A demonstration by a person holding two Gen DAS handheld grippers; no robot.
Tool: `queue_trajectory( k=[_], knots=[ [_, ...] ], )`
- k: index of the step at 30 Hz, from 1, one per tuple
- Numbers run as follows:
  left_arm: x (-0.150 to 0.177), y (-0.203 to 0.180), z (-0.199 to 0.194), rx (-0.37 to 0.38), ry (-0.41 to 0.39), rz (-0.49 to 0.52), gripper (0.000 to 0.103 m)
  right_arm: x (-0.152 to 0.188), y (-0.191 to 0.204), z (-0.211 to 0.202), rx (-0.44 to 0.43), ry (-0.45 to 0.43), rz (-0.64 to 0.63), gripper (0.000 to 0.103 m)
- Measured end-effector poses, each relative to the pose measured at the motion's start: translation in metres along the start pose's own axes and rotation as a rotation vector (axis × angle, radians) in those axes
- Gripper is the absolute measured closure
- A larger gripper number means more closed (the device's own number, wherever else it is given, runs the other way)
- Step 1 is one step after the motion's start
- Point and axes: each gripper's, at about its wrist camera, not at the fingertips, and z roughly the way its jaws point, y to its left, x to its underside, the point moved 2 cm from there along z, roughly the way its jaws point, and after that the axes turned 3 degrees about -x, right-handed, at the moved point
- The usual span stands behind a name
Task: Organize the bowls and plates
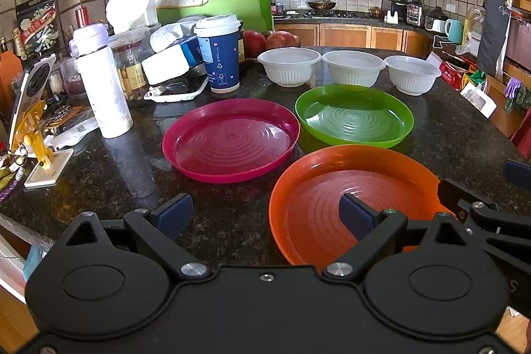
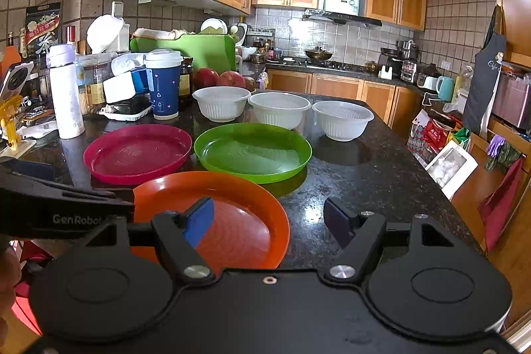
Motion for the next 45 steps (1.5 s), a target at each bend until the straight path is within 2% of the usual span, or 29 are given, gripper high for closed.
queue_trajectory(
  k=[12,20,26,45],
  knots=[
    [-0.001,0.010,0.006,0.032,0.025,-0.053,0.010,0.000,0.002,-0.001,0.009,-0.028,-0.003,0.027],
    [-0.002,0.016,0.008,0.060,0.040,-0.082,0.013,-0.001,-0.002,0.006,0.011,0.016,0.069,0.027],
    [-0.002,0.018,0.012,0.053,0.051,-0.079,0.013,-0.002,0.000,0.008,0.011,0.016,0.076,0.027],
    [-0.003,0.016,0.009,0.026,0.017,-0.047,0.013,-0.003,0.007,0.012,-0.005,0.011,0.051,0.027]
  ],
)
